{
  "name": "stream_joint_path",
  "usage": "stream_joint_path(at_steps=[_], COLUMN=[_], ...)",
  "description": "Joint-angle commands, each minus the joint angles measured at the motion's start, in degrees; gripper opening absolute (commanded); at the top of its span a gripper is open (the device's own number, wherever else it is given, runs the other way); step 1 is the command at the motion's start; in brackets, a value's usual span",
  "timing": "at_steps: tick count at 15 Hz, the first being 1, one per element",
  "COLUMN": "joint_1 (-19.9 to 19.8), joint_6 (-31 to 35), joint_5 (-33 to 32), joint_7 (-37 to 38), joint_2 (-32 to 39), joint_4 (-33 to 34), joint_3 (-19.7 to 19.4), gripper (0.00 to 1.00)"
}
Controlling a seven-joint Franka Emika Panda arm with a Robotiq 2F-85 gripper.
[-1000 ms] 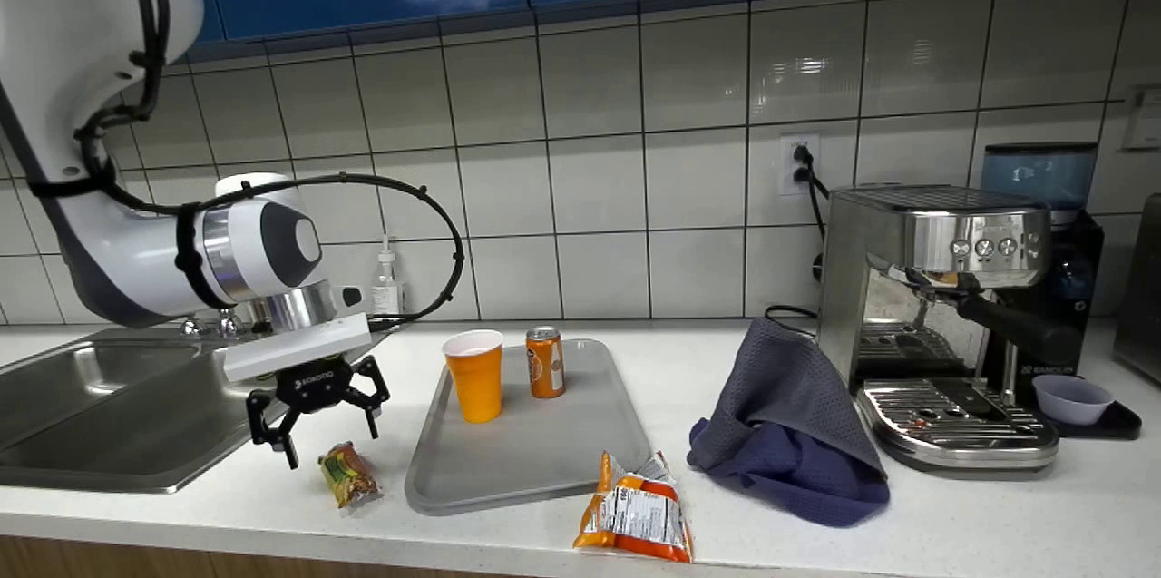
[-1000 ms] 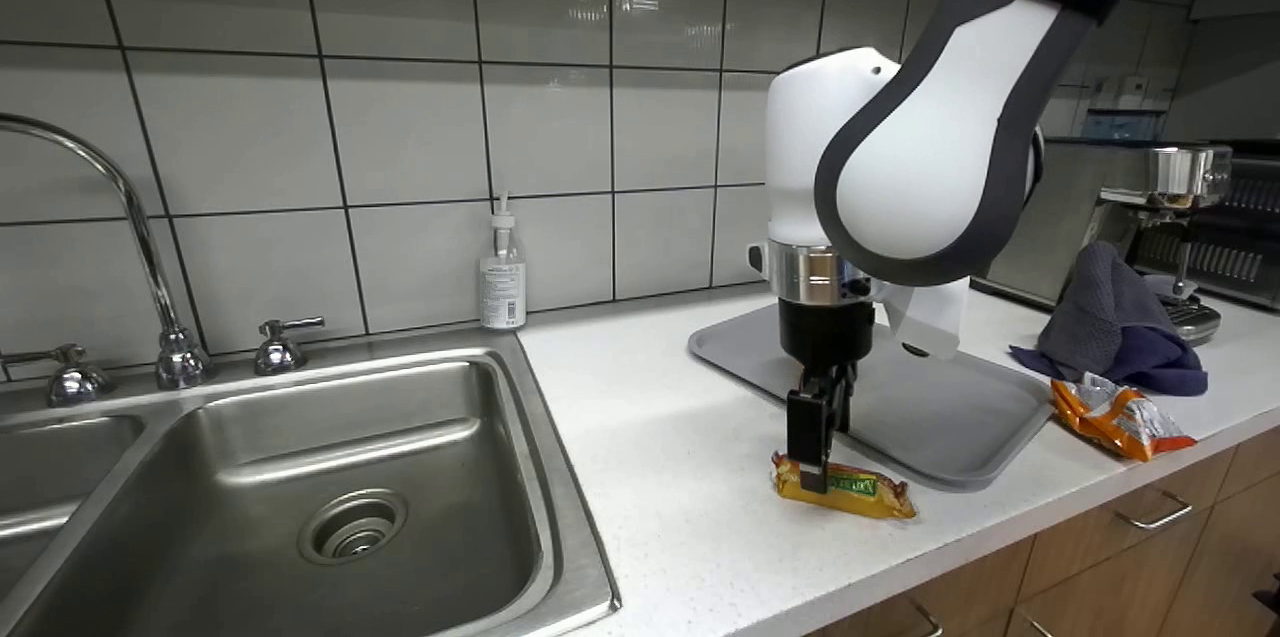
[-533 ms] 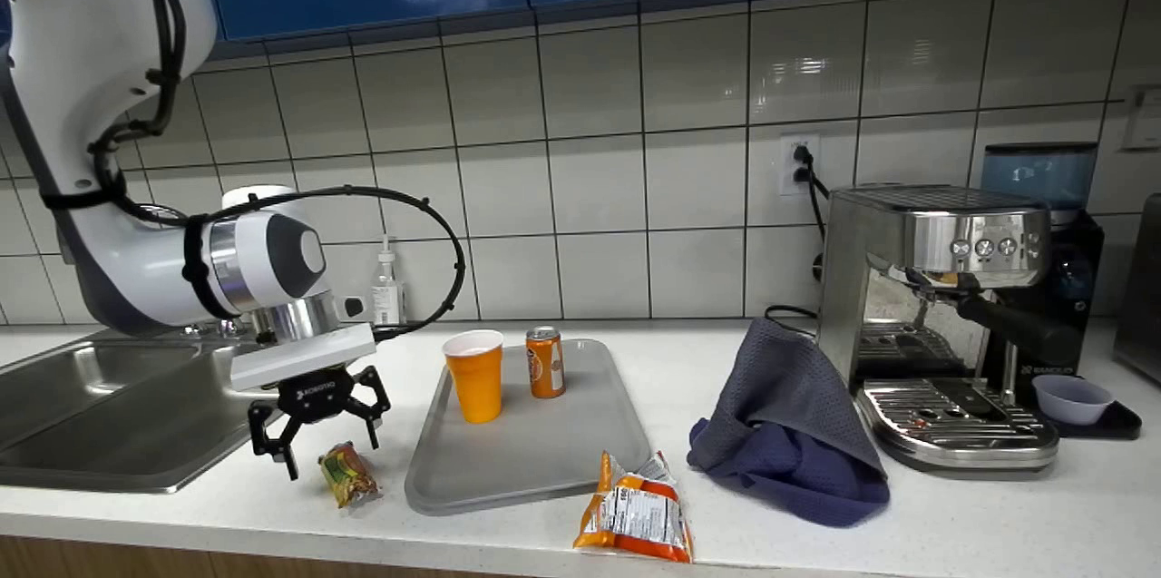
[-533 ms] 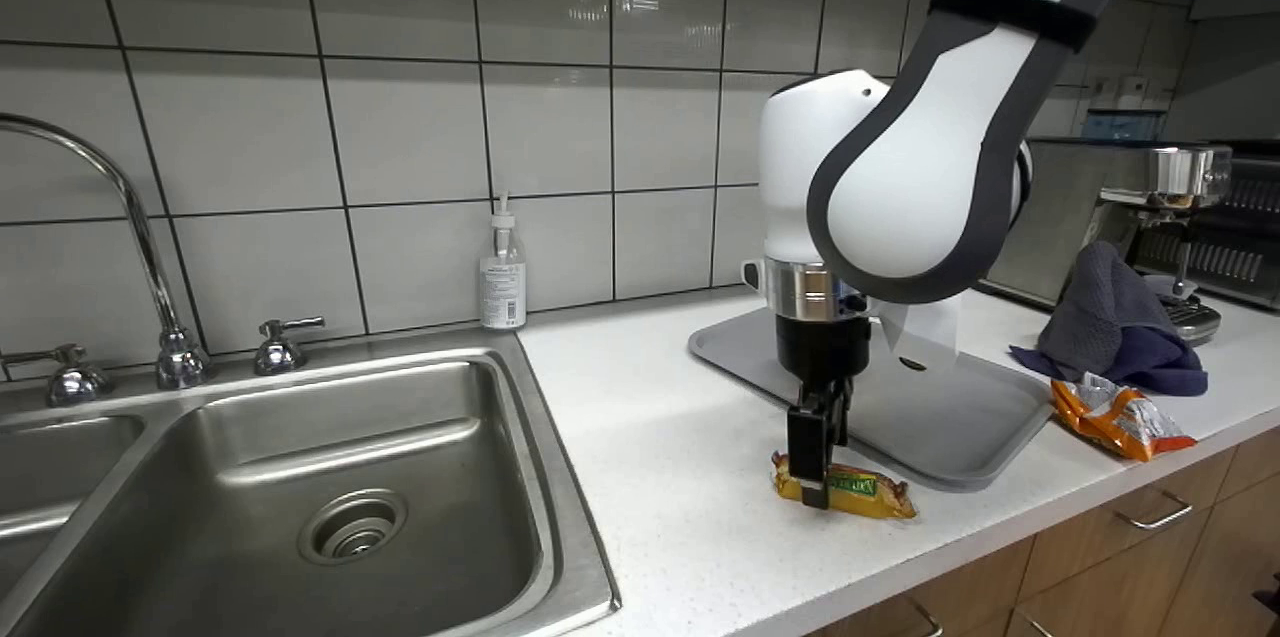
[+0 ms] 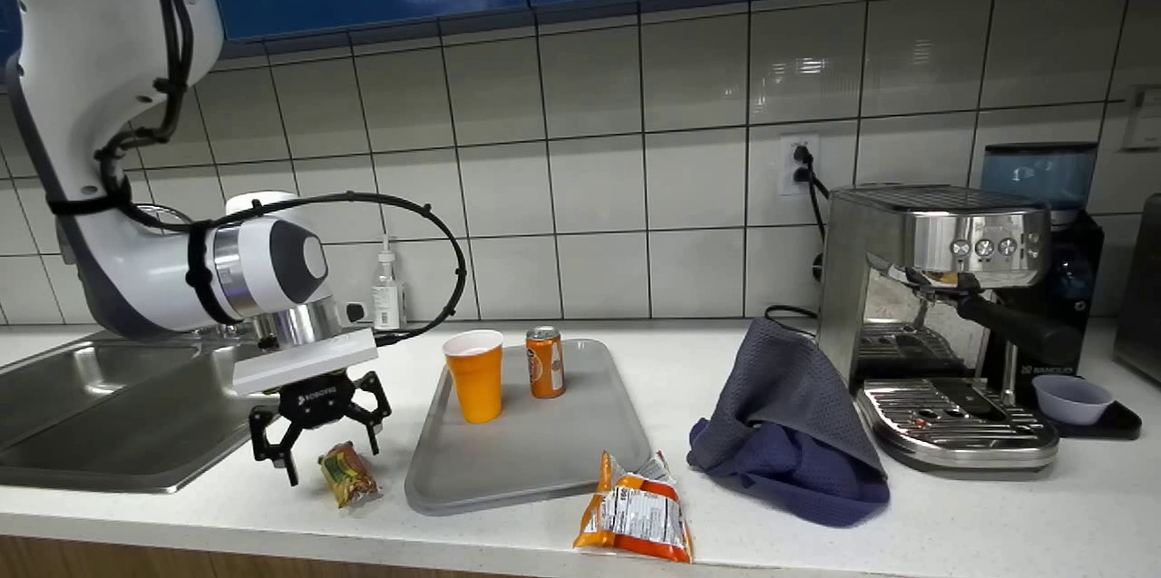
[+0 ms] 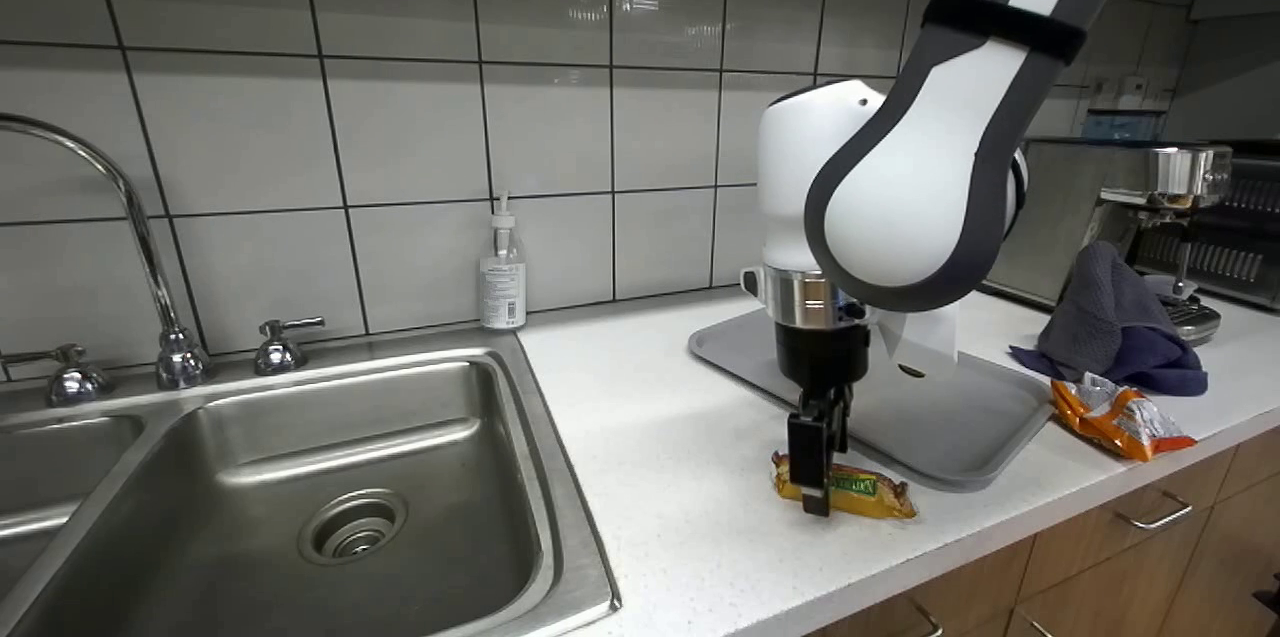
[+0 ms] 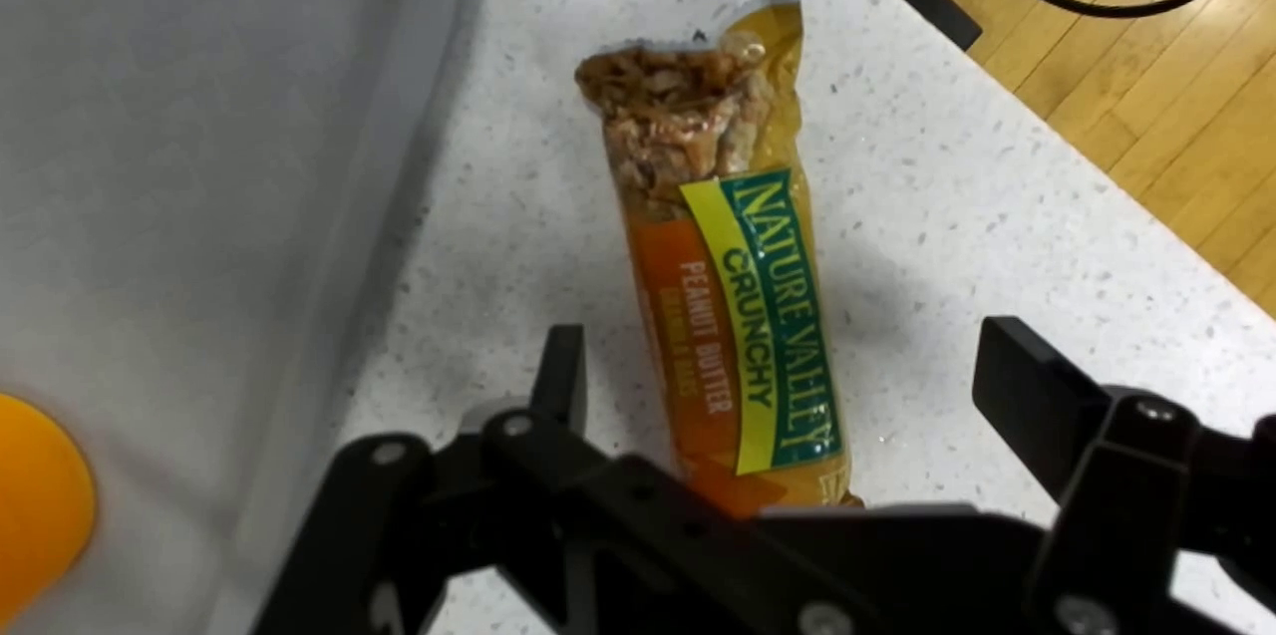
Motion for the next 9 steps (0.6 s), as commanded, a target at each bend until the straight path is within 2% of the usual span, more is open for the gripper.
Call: stream_joint_path(at_steps=[1,3,4,5,9], joint_1=[-1.4,-1.4,-1.6,-1.8,-2.6], joint_6=[-0.5,-0.5,-0.5,-0.6,0.0], joint_5=[1.4,1.3,1.4,1.7,3.1], joint_7=[-2.2,-2.2,-2.2,-2.7,-3.6], joint_2=[0.7,1.0,1.3,1.7,2.4], joint_4=[1.1,1.2,1.4,1.7,2.3], joint_3=[1.0,0.9,0.9,1.1,1.7], gripper=[1.0,1.0,0.91,0.74,0.42])
